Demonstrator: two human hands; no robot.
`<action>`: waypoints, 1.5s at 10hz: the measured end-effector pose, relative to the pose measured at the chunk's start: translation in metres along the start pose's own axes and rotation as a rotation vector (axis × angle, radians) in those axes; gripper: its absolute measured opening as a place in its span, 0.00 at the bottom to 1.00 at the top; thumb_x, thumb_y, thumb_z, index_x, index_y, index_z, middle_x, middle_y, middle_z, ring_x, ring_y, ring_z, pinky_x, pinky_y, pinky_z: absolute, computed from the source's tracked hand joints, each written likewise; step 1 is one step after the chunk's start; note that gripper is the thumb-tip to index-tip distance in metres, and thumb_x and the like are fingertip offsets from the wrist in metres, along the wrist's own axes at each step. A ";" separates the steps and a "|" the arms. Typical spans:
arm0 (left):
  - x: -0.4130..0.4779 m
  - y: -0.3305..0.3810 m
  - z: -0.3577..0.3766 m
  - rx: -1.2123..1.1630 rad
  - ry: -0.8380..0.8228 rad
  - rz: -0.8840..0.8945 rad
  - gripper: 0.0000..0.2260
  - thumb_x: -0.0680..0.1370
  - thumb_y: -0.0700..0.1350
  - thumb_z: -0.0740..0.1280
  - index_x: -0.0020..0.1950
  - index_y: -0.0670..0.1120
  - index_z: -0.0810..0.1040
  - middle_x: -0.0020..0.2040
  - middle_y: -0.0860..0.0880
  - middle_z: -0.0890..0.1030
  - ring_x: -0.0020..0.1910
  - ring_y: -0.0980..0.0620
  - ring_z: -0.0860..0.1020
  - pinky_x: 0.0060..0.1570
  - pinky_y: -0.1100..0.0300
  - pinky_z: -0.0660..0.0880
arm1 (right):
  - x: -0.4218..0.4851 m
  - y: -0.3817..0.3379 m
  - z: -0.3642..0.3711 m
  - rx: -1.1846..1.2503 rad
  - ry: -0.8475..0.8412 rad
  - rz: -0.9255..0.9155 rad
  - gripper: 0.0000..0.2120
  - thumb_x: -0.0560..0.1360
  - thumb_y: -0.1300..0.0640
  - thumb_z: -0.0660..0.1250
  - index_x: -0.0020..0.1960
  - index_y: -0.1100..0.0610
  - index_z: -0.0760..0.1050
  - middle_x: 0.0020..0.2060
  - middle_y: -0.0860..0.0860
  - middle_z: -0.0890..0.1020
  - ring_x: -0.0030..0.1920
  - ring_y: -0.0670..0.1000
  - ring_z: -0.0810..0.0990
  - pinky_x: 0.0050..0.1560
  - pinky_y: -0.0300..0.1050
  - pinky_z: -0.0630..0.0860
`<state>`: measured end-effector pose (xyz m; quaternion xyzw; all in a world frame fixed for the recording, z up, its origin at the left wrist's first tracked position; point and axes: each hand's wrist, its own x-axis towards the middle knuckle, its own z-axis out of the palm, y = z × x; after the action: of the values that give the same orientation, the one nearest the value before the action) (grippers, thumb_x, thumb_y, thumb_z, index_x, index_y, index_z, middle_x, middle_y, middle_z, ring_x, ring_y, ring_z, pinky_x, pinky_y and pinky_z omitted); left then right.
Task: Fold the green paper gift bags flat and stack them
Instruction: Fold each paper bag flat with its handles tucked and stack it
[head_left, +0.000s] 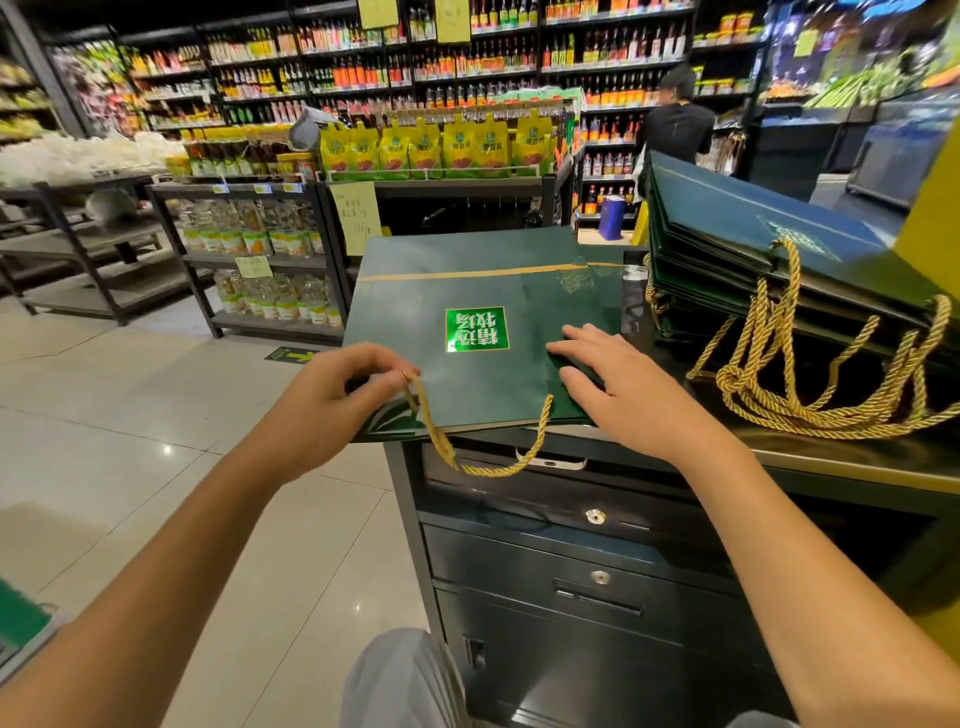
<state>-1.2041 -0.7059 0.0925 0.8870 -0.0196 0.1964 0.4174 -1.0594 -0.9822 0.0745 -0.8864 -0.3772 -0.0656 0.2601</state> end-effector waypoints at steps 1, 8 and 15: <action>-0.001 -0.002 -0.004 -0.477 0.110 -0.117 0.09 0.83 0.43 0.63 0.55 0.43 0.82 0.51 0.49 0.86 0.52 0.50 0.84 0.48 0.59 0.82 | 0.000 -0.001 0.000 0.004 0.002 -0.004 0.20 0.86 0.51 0.56 0.77 0.48 0.66 0.79 0.49 0.63 0.81 0.48 0.53 0.80 0.49 0.48; 0.024 -0.031 -0.002 0.031 0.276 -0.299 0.25 0.76 0.56 0.74 0.72 0.58 0.73 0.68 0.47 0.73 0.57 0.47 0.79 0.47 0.51 0.81 | -0.006 -0.012 -0.014 0.113 0.106 0.137 0.24 0.79 0.48 0.68 0.74 0.50 0.71 0.78 0.49 0.64 0.78 0.50 0.60 0.76 0.47 0.57; -0.002 -0.032 0.010 -0.143 0.542 -0.161 0.26 0.75 0.48 0.75 0.73 0.52 0.75 0.68 0.50 0.74 0.66 0.47 0.76 0.63 0.47 0.78 | -0.007 -0.045 -0.038 0.277 0.294 0.189 0.34 0.74 0.53 0.75 0.77 0.52 0.68 0.70 0.47 0.73 0.66 0.43 0.71 0.69 0.40 0.67</action>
<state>-1.1961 -0.6931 0.0630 0.7692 0.1493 0.3907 0.4831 -1.0932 -0.9798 0.1239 -0.8546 -0.2557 -0.1169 0.4365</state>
